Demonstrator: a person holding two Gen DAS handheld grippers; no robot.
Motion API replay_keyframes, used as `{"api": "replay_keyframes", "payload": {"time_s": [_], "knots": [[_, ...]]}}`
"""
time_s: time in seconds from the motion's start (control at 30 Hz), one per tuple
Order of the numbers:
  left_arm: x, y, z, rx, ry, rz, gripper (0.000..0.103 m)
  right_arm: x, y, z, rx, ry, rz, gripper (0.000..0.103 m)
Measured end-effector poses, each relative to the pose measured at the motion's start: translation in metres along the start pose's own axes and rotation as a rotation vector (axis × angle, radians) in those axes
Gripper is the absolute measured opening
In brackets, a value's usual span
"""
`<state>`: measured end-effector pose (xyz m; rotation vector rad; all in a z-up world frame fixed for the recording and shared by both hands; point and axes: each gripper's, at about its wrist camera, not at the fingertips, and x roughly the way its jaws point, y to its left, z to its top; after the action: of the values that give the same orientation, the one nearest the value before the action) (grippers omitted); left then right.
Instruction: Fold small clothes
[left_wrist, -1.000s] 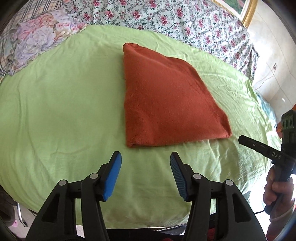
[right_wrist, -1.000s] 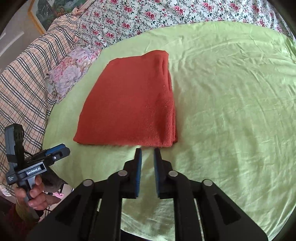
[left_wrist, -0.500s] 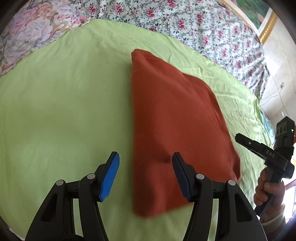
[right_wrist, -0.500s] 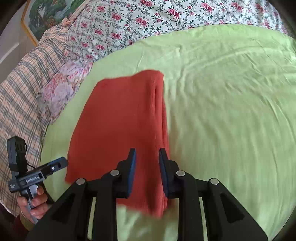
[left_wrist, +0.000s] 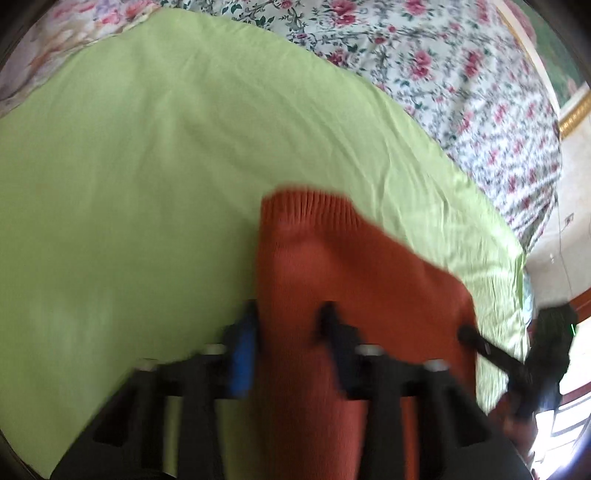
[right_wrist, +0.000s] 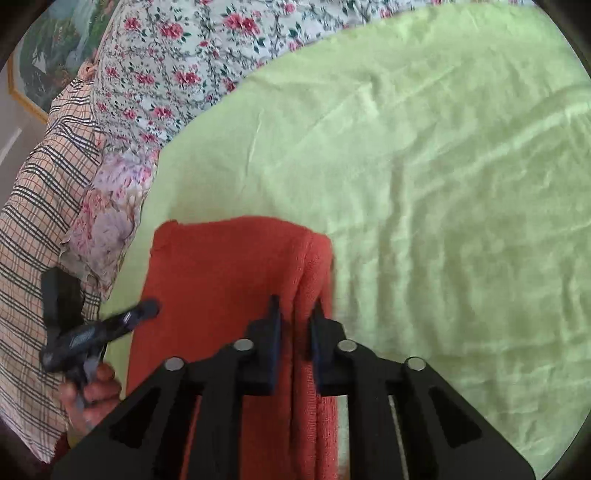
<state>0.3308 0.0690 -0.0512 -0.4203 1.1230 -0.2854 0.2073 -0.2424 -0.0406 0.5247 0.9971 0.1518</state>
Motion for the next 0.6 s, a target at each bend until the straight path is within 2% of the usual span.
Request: {"api": "replay_keyframes", "payload": {"time_s": [0.03,0.07,0.17,0.3,0.37,0.4,0.47,0.6], "knots": [[0.007,0.001,0.012,-0.005,-0.005,0.03,0.023,-0.003,0.004,0.0,-0.014,-0.008,-0.008,0.011],[0.012,0.002,0.021,-0.012,-0.012,0.045,0.017,-0.006,0.007,0.0,-0.027,-0.005,-0.025,0.011],[0.017,0.005,0.044,-0.037,-0.042,0.039,0.01,0.002,0.002,0.002,-0.029,0.031,-0.053,0.011],[0.011,0.008,0.062,-0.021,-0.096,0.065,0.008,0.004,-0.004,0.002,-0.015,0.023,-0.028,0.015],[0.002,0.008,0.059,-0.02,-0.111,0.058,0.006,-0.003,-0.003,0.0,-0.011,-0.008,-0.037,0.023],[-0.004,0.008,0.056,-0.017,-0.122,0.061,0.007,-0.003,-0.003,0.0,-0.011,-0.008,-0.037,0.023],[-0.022,0.005,0.039,-0.004,-0.148,0.065,0.009,-0.028,0.002,-0.008,-0.027,-0.082,-0.048,0.023],[-0.06,-0.004,-0.019,0.045,-0.166,0.076,0.01,-0.05,0.007,-0.017,-0.052,-0.125,-0.054,0.023]]}}
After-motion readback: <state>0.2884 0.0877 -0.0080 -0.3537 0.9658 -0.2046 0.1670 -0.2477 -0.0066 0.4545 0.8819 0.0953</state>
